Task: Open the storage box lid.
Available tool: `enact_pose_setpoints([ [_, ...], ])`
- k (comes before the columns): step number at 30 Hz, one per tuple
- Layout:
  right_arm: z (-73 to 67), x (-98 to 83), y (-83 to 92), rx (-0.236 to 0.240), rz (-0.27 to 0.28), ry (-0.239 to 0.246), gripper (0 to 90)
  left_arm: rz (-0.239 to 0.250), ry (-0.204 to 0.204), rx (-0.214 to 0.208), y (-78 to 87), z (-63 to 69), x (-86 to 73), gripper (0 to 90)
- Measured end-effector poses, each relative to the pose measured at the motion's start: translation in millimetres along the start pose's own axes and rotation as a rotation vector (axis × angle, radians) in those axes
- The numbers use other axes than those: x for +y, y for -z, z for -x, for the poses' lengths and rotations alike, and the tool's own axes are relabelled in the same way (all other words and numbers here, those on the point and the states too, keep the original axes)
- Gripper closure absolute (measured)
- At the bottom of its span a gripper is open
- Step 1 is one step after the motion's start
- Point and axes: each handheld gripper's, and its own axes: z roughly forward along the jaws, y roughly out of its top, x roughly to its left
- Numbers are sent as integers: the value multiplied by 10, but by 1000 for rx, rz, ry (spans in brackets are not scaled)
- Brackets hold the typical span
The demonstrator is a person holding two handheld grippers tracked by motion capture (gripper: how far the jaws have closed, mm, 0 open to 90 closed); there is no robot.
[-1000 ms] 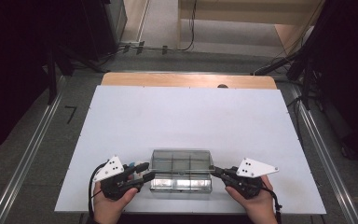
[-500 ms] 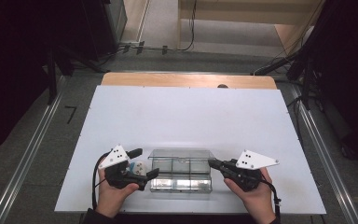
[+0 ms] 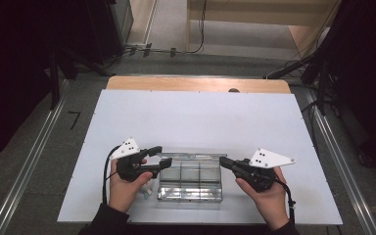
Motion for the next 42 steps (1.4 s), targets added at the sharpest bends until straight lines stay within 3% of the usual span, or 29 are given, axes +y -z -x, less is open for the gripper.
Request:
enact_pose_setpoints([
  [4, 26, -17, 20, -6, -4, -4, 881, 5, 21, -16, -10, -36, 9, 491],
  [10, 88, -74, 95, -8, 6, -45, 828, 8, 35, -29, -11, -71, 4, 539],
  [12, 97, -80, 118, -13, 9, -44, 770, 11, 42, -32, -12, -84, 4, 549],
  [16, 101, -72, 117, -73, 9, -36, 568, 6, 49, -35, -20, -100, 21, 560],
  [20, 159, -78, 20, -83, -4, -75, 469, 5, 56, -38, -42, -117, 35, 564],
  [27, 308, -63, -210, -46, 8, -145, 485, -3, 64, -33, -87, -151, 63, 573],
  [34, 335, -27, -369, -29, -4, -125, 547, 7, 88, -48, -110, -227, 57, 607],
  [42, 365, -149, -440, -6, -15, -140, 667, 0, 122, -50, -142, -280, 0, 620],
])
